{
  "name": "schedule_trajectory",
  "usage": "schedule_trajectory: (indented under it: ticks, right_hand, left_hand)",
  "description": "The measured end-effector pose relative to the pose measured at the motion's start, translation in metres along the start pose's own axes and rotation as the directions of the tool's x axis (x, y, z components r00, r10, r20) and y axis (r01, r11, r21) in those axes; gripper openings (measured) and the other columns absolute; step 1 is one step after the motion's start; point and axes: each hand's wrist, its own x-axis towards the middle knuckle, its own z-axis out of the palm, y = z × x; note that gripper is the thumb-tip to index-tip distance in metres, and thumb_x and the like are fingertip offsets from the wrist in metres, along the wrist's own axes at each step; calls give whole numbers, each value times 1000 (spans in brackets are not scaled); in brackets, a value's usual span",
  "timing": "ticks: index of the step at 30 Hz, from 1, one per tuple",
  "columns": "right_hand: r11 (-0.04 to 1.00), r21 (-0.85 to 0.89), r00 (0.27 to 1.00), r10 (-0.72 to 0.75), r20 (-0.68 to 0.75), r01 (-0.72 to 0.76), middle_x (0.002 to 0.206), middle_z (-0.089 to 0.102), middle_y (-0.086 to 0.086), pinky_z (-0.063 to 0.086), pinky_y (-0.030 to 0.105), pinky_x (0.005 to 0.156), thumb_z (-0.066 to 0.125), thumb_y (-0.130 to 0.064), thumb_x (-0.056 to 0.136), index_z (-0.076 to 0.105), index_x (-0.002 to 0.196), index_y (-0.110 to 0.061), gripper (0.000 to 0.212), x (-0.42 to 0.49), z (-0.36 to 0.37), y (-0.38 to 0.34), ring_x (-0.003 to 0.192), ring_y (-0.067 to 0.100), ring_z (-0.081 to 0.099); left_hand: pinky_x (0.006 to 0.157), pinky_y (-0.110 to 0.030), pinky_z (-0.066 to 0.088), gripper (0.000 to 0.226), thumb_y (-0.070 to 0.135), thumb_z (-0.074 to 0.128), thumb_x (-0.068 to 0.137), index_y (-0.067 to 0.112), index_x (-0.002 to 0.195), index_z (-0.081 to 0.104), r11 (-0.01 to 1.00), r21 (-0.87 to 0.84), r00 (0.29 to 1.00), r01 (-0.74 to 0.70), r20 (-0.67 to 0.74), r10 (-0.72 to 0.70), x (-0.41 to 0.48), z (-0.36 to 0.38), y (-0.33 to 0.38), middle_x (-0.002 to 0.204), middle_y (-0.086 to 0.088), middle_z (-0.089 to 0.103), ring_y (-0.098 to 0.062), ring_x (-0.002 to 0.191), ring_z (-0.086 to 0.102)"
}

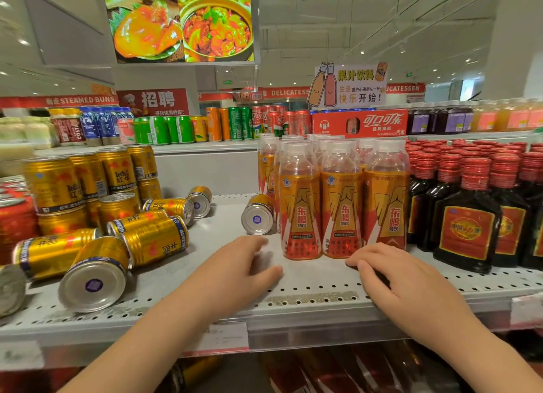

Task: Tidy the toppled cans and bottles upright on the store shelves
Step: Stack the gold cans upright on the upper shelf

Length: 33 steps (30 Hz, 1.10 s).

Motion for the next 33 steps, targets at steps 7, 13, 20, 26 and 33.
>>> schedule_trajectory:
  ticks: [7, 13, 20, 26, 33]
  right_hand:
    - [999, -9, 998, 45, -47, -45, 105, 55, -41, 40, 10, 69, 36, -45, 100, 68, 106, -45, 33, -5, 2, -8, 100, -20, 49]
    - [995, 96, 998, 19, -59, -13, 104, 56, -39, 36, 9, 72, 38, -51, 94, 62, 101, -52, 25, -6, 0, -21, 102, -15, 52]
    - [942, 259, 975, -192, -108, 214, 112, 57, -37, 41, 12, 76, 50, -48, 92, 62, 110, -48, 22, 14, 14, -79, 112, -15, 50]
    - [934, 237, 962, -273, -18, 269, 127, 48, -31, 29, 0, 94, 48, -46, 97, 51, 132, -43, 35, 68, 42, -131, 122, -12, 41]
    - [996, 26, 989, -86, 118, 83, 147, 34, -3, 36, 36, 111, 49, -42, 97, 33, 150, -27, 57, 131, 84, -149, 137, 17, 32]
  left_hand:
    - [84, -20, 51, 33, 59, 58, 92, 37, 113, 69, 998, 56, 997, 29, -71, -25, -27, -12, -2, 107, 19, 65, 3, 96, 57]
    - [88, -28, 53, 30, 54, 57, 94, 33, 111, 71, 998, 38, 995, 51, -86, -48, -29, -13, 0, 107, 15, 66, -3, 97, 59]
    - [91, -30, 53, 31, 52, 48, 100, 36, 121, 65, 988, 152, 995, -24, -89, 37, -47, -31, -9, 114, 18, 62, -1, 102, 57]
    - [89, -26, 52, 29, 51, 48, 100, 38, 119, 66, 955, 287, 972, -79, -191, 138, -48, -88, -30, 111, 22, 61, 2, 102, 56]
    - [85, -28, 48, 33, 54, 47, 96, 37, 115, 68, 901, 413, 962, -137, -162, 220, -34, -132, -72, 112, 17, 62, -7, 102, 57]
